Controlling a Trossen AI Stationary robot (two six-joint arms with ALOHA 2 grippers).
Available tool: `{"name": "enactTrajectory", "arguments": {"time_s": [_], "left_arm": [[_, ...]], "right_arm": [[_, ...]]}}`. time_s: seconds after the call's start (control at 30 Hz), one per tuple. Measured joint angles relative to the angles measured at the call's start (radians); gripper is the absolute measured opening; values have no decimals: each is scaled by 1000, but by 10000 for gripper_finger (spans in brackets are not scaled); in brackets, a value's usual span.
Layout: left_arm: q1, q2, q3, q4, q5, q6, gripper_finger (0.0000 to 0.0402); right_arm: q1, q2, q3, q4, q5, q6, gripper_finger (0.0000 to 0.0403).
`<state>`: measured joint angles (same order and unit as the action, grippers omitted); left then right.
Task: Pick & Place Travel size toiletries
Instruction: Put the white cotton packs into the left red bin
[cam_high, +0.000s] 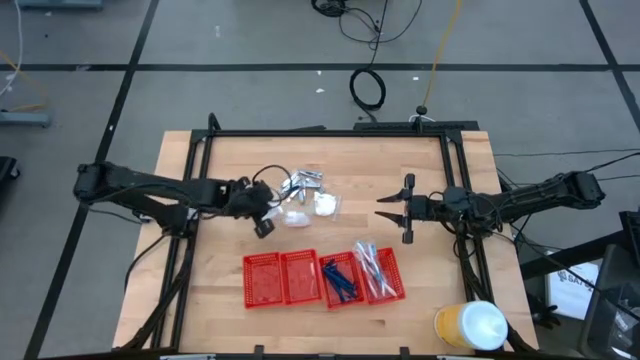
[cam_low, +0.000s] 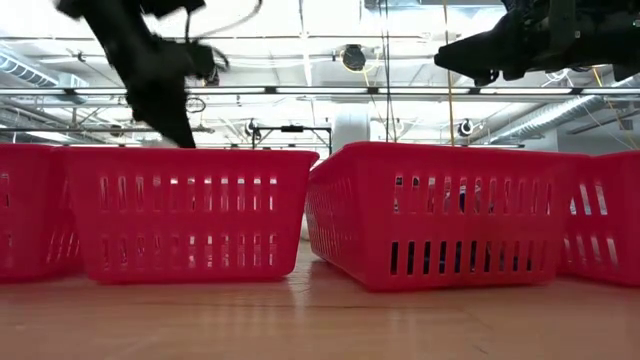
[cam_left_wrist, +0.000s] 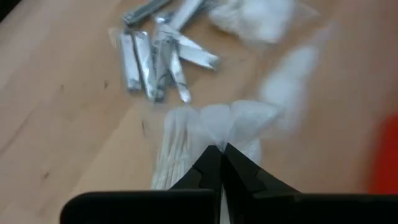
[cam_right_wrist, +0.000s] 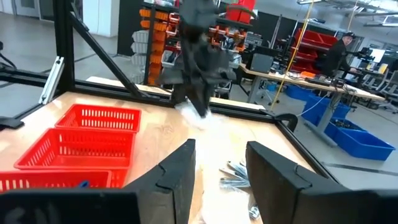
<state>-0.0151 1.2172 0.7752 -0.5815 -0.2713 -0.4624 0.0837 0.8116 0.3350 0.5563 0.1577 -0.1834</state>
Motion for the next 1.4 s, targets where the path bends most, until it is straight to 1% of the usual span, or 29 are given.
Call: {"name": "enactTrajectory", "arguments": {"time_s": [0.17,0.33,0.5,0.63,0.77,0.87,1.03,1.13,1.23,1.3,1.4], "left_arm": [[-164,-43,92,-99,-21,-60,1],[-356,-41,138,-85,-3,-191,1],[-513,52,133,-73,3,-349,0],[-590,130,134,-63,17,-419,0],[-605,212,134,-44,19,-500,4],[-597,237,134,-63,25,-540,22],[-546,241,134,-61,57,-589,80],[-523,239,134,-57,121,-617,125],[-516,239,134,-58,190,-583,163],[-510,239,134,-58,236,-564,182],[-492,233,134,-60,245,-540,197]], "right_arm": [[0,0,0,-2,2,30,130],[0,0,0,0,2,74,130],[0,0,0,0,2,86,130],[0,0,0,0,2,83,130],[0,0,0,0,2,72,130],[0,0,0,0,2,68,130],[0,0,0,0,2,67,130],[0,0,0,0,2,67,130],[0,0,0,0,2,67,130],[0,0,0,0,2,67,130],[0,0,0,0,2,67,130]]}}
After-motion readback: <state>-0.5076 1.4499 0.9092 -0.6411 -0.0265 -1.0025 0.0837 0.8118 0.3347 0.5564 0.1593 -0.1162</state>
